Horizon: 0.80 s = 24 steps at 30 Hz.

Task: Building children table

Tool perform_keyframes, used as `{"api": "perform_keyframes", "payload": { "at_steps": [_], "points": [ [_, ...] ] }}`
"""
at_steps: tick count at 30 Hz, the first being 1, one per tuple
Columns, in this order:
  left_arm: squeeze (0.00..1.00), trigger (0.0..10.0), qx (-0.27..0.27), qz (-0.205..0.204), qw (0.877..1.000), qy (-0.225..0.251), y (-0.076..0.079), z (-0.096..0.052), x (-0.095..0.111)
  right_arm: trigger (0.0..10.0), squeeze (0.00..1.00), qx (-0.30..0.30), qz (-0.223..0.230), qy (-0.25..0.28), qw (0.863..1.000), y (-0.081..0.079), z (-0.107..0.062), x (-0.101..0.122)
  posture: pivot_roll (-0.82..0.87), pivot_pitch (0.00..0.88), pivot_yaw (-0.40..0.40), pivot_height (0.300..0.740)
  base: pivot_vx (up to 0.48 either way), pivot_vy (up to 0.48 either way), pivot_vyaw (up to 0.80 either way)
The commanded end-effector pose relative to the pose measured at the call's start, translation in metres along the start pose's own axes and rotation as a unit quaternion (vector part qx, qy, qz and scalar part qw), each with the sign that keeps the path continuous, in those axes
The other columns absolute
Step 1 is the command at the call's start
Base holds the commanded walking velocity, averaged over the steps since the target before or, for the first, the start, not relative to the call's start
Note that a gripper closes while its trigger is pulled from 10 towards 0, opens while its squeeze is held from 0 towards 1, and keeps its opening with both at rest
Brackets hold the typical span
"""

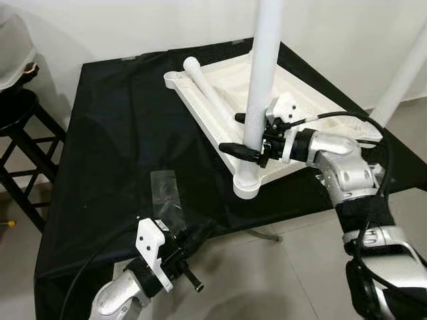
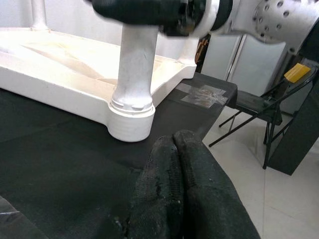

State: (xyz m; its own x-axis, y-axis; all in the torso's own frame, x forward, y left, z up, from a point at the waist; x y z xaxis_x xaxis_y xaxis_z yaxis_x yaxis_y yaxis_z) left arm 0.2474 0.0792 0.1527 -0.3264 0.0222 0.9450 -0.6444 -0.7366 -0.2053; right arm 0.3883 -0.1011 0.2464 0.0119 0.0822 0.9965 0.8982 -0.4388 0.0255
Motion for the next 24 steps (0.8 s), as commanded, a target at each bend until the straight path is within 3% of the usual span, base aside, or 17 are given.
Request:
{"api": "perform_keyframes", "payload": {
  "at_steps": [1,11,14,15,18,19,20,21,22,23,24],
  "points": [
    [0.0,10.0,-0.001,0.006,1.0,-0.011,0.001,-0.005,-0.003,0.0,0.0,0.031,0.009,-0.009,0.999,-0.004,-0.002,-0.006,0.03,0.187,0.026,0.74,0.0,0.0,0.0],
    [0.0,10.0,0.004,0.007,1.0,-0.011,0.001,-0.006,-0.003,0.0,0.0,0.017,0.017,-0.031,0.999,0.006,-0.013,-0.02,0.02,0.179,0.023,0.74,0.0,0.0,0.0],
    [0.0,10.0,0.012,0.003,1.0,-0.009,0.0,-0.006,-0.003,0.0,0.0,-0.048,0.026,-0.036,0.998,0.016,-0.024,-0.036,0.01,0.177,0.018,0.74,0.0,0.0,0.0],
    [0.0,10.0,0.021,-0.001,1.0,-0.008,-0.003,-0.006,-0.003,0.0,0.0,-0.108,0.046,-0.032,0.993,0.02,-0.024,-0.049,0.0,0.175,0.014,0.74,0.0,0.0,0.0],
    [0.0,10.0,0.021,-0.001,1.0,-0.008,-0.003,-0.006,-0.003,0.0,0.0,-0.108,0.046,-0.032,0.993,0.02,-0.024,-0.049,0.0,0.175,0.014,0.74,0.0,0.0,0.0],
    [0.0,10.0,0.026,-0.003,1.0,-0.007,-0.005,-0.006,-0.003,0.0,0.0,-0.149,0.06,-0.029,0.987,0.022,-0.026,-0.058,0.0,0.175,0.014,0.74,0.0,0.0,0.0],
    [0.0,10.0,0.026,-0.003,1.0,-0.007,-0.005,-0.006,-0.003,0.0,0.0,-0.149,0.06,-0.029,0.987,0.022,-0.026,-0.058,0.0,0.175,0.014,0.74,0.0,0.0,0.0],
    [0.0,10.0,0.032,-0.002,0.999,-0.007,-0.007,-0.007,-0.003,0.0,0.0,-0.28,0.135,0.011,0.95,0.022,-0.025,-0.081,-0.01,0.178,0.036,0.74,0.0,0.0,0.0],
    [0.0,10.0,0.032,-0.002,0.999,-0.007,-0.007,-0.007,-0.003,0.0,0.0,-0.28,0.135,0.011,0.95,0.022,-0.025,-0.081,-0.01,0.178,0.036,0.74,0.0,0.0,0.0],
    [0.0,10.0,0.034,0.0,0.999,-0.008,-0.01,-0.006,-0.004,0.0,0.0,-0.377,0.157,0.022,0.913,0.014,-0.028,-0.1,-0.01,0.164,0.041,0.74,0.0,0.0,0.0],
    [0.0,10.0,0.035,0.003,0.999,-0.008,-0.011,-0.006,-0.004,0.0,0.0,-0.434,0.163,0.032,0.886,0.003,-0.028,-0.106,-0.02,0.16,0.041,0.74,0.0,0.0,0.0]
  ]
}}
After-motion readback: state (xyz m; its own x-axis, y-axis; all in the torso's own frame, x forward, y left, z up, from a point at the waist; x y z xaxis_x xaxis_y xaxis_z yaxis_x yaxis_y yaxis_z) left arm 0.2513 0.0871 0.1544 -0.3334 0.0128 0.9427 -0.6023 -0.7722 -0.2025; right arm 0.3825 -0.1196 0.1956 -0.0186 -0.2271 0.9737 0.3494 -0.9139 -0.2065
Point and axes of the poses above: a point about 5 cm out from each wrist's last joint towards the gripper, its own z axis pointing out of the wrist towards the gripper, its own x axis along the axis of the wrist's last joint, y = z × x, the point moved 5 cm from there along z, pointing out of the wrist towards the gripper, and after that the axes turned 15 degrees about z, right-handed, at the moved point
